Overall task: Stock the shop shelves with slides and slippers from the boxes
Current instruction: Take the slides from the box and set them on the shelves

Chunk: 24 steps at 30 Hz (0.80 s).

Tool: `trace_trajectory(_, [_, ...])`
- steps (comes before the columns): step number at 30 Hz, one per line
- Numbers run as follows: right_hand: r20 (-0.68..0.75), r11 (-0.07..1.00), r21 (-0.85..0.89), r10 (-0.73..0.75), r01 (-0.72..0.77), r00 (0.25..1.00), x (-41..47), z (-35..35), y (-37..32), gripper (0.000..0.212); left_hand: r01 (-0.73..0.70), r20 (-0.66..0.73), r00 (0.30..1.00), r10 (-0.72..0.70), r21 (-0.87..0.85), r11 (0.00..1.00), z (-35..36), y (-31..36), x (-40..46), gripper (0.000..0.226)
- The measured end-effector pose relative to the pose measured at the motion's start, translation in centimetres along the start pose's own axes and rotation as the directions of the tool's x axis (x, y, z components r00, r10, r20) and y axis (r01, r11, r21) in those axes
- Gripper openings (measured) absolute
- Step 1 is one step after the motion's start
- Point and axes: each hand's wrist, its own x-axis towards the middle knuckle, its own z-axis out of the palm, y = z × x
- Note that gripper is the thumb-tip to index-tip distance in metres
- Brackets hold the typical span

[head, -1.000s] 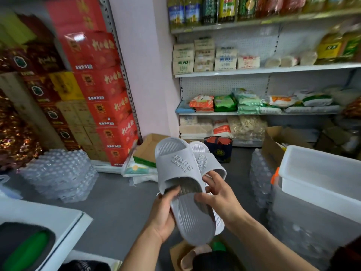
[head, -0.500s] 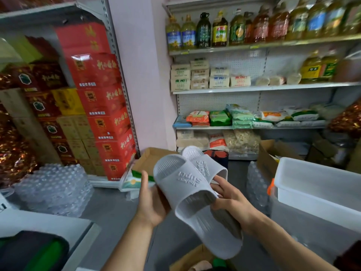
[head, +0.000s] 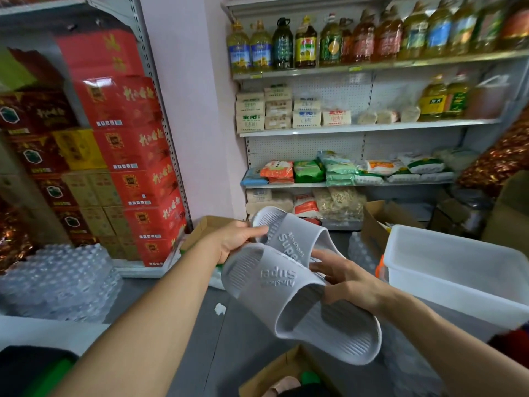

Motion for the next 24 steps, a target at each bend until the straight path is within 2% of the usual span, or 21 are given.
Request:
trace_trajectory(2, [-0.024,0.999,-0.032,0.042,-0.043,0.999,-0.2,-0.4,0.2,0.078,-0.038,-0.068,0.997,0.039,0.022,0.999,0.6,-0.2,0.4,0.028])
trace_trajectory(5, [-0.087,0.979,-0.113,0.163,-0.172,0.983,-0.8,-0.9,0.2,0.058,-0.095,-0.154,0.984,0.085,-0.056,0.994,0.7,-0.6,1.0,0.030])
trace_trajectory(8, [-0.077,0.946,-0.243,0.200,-0.213,0.977,-2.0,-1.7,0.2,0.037,-0.148,-0.282,0.955,0.097,-0.165,0.975,-0.5,-1.2,1.0,0.025])
trace_trajectory(10, [-0.070,0.967,-0.151,0.198,-0.207,0.978,-3.5,-2.6,0.8,0.038,-0.194,-0.367,0.927,0.082,-0.281,0.940,-1.7,-1.6,0.8,0.022])
trace_trajectory(13, [-0.116,0.960,0.244,0.168,-0.136,0.979,-5.6,-4.2,2.2,0.047,-0.233,-0.450,0.891,0.051,-0.359,0.904,-3.1,-2.5,0.2,0.015])
trace_trajectory(14, [-0.162,0.932,0.351,0.151,-0.086,0.975,-5.9,-4.4,2.5,0.047,-0.228,-0.447,0.893,0.051,-0.352,0.908,-3.4,-2.8,-0.1,0.015])
trace_trajectory(16, [-0.314,0.897,0.443,0.145,0.010,0.938,-5.5,-4.1,2.5,0.040,-0.223,-0.382,0.921,0.076,-0.357,0.907,-3.6,-3.4,-0.5,0.017])
trace_trajectory(19, [-0.560,0.878,0.463,0.184,0.122,0.808,-3.8,-3.1,2.3,0.042,-0.223,-0.278,0.952,0.130,-0.332,0.916,-2.7,-3.8,-1.2,0.012])
trace_trajectory(21, [-0.628,0.892,0.436,0.205,0.121,0.751,-2.8,-2.0,2.3,0.045,-0.223,-0.233,0.961,0.152,-0.315,0.923,-1.8,-4.0,-1.4,0.010])
trace_trajectory(24, [-0.610,0.914,0.398,0.199,0.079,0.767,-2.2,-0.3,2.5,0.047,-0.222,-0.173,0.969,0.175,-0.310,0.924,-0.7,-4.1,-2.2,0.021])
